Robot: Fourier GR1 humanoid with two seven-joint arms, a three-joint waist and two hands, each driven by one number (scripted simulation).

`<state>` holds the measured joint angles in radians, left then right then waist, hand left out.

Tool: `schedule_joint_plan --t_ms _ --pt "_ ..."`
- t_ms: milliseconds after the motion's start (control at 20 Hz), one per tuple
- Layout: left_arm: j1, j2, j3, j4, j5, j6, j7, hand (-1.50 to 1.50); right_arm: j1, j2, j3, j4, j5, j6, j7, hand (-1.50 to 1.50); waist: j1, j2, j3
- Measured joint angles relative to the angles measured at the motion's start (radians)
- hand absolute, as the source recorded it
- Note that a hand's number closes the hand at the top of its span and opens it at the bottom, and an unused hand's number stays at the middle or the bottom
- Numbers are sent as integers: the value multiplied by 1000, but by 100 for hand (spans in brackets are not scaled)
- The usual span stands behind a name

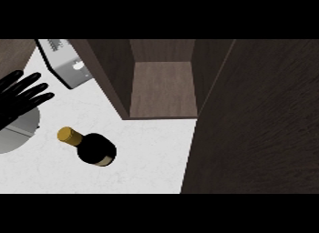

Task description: Pick up the wine, place it into the cabinet and close the cabinet

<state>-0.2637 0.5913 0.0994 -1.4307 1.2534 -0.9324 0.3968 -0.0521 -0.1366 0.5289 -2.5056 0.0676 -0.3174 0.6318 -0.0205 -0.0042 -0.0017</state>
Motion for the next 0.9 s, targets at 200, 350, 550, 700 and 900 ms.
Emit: schedule_joint_plan --t_ms 200,350,550,700,900 --pt "-20 -60 21 53 -113 -26 -32 -150 -25 -18 -8 -2 4 -20 23 -150 -1 1 0" --pt "-26 -100 34 97 -184 -47 -57 -150 -12 -34 18 -3 8 -33 11 -150 -3 1 0" --pt "-15 -141 60 142 -282 -83 -100 -150 -19 -51 27 -5 13 -57 10 -150 -3 0 0" --pt "-8 -186 87 182 -389 -122 -151 -150 -39 -56 37 -2 17 -76 17 -150 -3 1 -1" --pt "-27 -210 131 257 -499 -161 -211 -150 -58 -75 43 -3 21 -93 29 -150 -6 2 -1"
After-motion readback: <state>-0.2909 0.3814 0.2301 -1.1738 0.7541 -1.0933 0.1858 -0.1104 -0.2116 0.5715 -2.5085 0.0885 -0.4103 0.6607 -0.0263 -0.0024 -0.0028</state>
